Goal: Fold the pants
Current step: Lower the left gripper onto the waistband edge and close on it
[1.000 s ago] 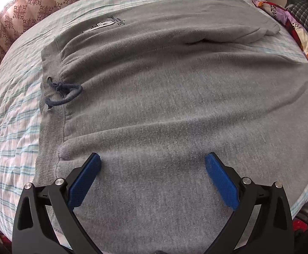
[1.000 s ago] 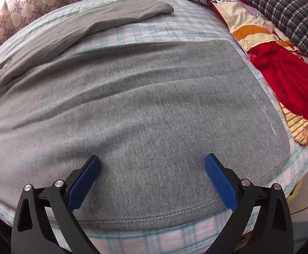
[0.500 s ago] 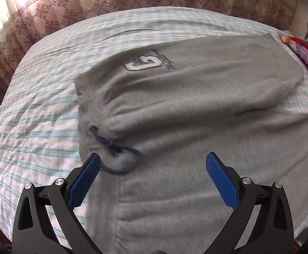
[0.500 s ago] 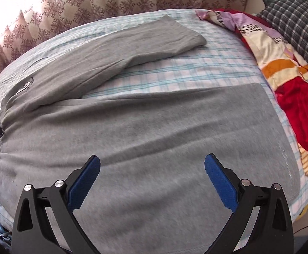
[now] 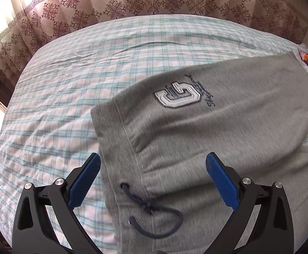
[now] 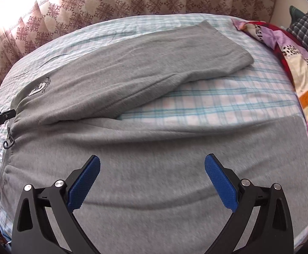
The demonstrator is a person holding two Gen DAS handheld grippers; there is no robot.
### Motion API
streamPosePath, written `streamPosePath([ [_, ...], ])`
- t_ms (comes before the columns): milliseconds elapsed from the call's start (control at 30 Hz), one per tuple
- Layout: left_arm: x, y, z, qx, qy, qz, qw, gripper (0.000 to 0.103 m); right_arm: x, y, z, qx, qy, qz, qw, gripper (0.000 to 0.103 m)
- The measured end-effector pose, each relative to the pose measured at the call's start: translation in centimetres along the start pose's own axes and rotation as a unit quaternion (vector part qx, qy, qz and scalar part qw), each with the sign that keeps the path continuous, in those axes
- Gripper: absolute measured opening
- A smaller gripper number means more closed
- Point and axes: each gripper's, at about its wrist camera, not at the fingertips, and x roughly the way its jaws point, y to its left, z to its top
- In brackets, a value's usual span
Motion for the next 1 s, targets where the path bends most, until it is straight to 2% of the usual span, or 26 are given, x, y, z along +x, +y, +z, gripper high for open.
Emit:
streamPosePath([
  [400, 2.8, 0.0, 2.6, 0.014, -0.001, 0.0, 0.9999, 0.1, 2.0, 5.1, 3.7, -0.037, -0.009, 0.024, 0.999, 0.098],
  [867, 5.1, 0.5, 4.9, 0.02, -0.003, 0.003, 0.9998, 0.1, 4.4, 6.1, 4.7, -0.032, 0.008, 0.036, 0.999, 0.098],
  [1000, 5.8, 0.7, 5.7, 0.035, -0.02, 0.002, 0.9992, 0.1, 4.7, 6.3, 4.9, -0.03, 0.008, 0.038, 0.999, 0.098],
])
